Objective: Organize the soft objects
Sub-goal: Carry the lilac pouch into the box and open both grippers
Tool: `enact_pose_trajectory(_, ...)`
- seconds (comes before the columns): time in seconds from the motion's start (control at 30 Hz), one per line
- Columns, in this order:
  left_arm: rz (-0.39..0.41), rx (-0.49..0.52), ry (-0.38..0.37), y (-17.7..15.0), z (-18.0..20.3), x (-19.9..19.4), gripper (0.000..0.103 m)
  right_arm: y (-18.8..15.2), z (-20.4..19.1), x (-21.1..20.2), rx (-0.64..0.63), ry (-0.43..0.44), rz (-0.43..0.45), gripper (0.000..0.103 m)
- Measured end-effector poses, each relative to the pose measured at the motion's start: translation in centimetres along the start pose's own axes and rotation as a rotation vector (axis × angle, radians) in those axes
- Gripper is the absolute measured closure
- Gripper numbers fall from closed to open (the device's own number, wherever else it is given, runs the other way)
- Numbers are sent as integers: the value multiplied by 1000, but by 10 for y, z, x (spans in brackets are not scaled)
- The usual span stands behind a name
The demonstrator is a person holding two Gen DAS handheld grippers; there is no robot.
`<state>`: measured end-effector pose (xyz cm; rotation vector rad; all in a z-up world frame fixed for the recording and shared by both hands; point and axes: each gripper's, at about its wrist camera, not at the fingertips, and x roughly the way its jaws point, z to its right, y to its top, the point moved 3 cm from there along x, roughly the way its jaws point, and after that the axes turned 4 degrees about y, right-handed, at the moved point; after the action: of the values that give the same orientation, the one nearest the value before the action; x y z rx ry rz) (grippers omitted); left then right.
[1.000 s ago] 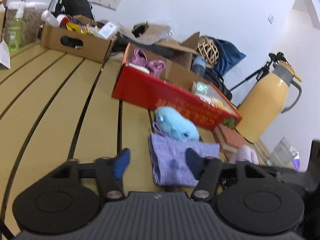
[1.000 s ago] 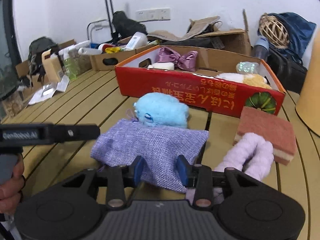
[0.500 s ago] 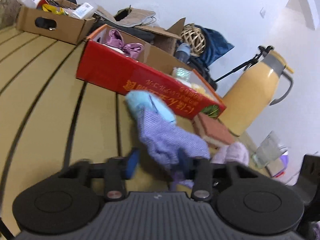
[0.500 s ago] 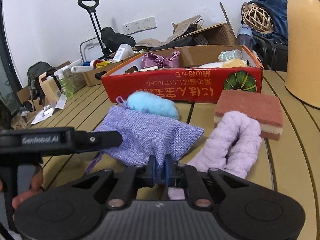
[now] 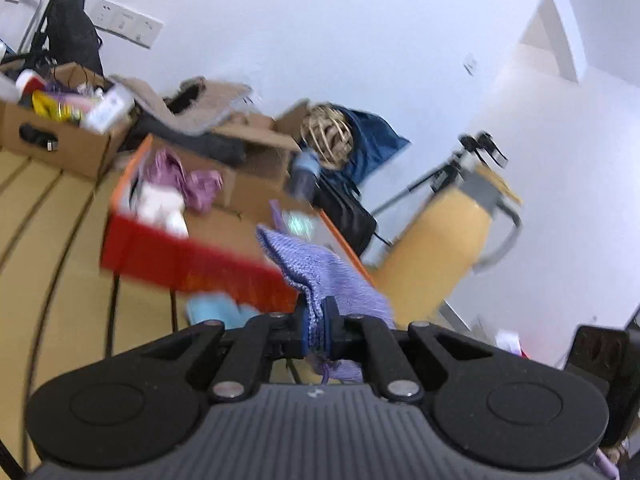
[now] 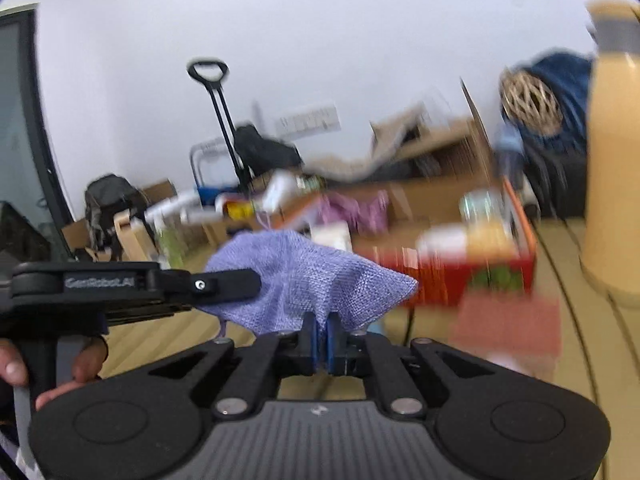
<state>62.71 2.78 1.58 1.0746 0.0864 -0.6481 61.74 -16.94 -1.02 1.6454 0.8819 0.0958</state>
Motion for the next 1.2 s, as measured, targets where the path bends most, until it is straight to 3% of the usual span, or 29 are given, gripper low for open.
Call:
enact_pose_trajectory(0.1,-6,-5,14,42,-6,32,96,38,18,30,-24,4,-5,99)
enact_pose_trajectory(0.17,-36,-11,40,60,-11,62,96,58,32,60,-35,5,-62,99)
enact_pose_trajectory(0.3,-130,28,147,65,-28,121,95,74,64,121,-32,-32,-204,98)
enact_pose_trajectory(0.37,-206,81,246,56,-38,150,93,71,81,147,-22,-45,-276,96)
enact_pose_trajectory(0.4,-241,82,260,51,-43,157,93,67,90,157,19,-37,-307,96)
enact_pose_trajectory(0.47,-221,126,250,47,-42,155,93,59,103,170,82,-6,-357,96)
enact_pose_trajectory(0.63,-250,162,241,48,-37,145,90,54,114,170,157,7,-394,88)
enact_pose_trajectory(0.7,-250,170,251,51,-35,140,72,57,113,166,155,2,-414,86)
enact_pose_trajectory(0.77,-240,165,270,57,-34,129,66,63,110,157,146,-8,-410,78)
enact_pose_trajectory(0.8,-231,168,276,58,-31,122,66,69,106,148,139,-14,-393,76)
enact_pose_trajectory(0.87,-201,180,280,67,-25,102,66,83,100,126,126,-15,-351,64)
enact_pose_trajectory(1.2,-6,250,262,96,51,-28,62,143,34,-22,-20,-71,-127,51)
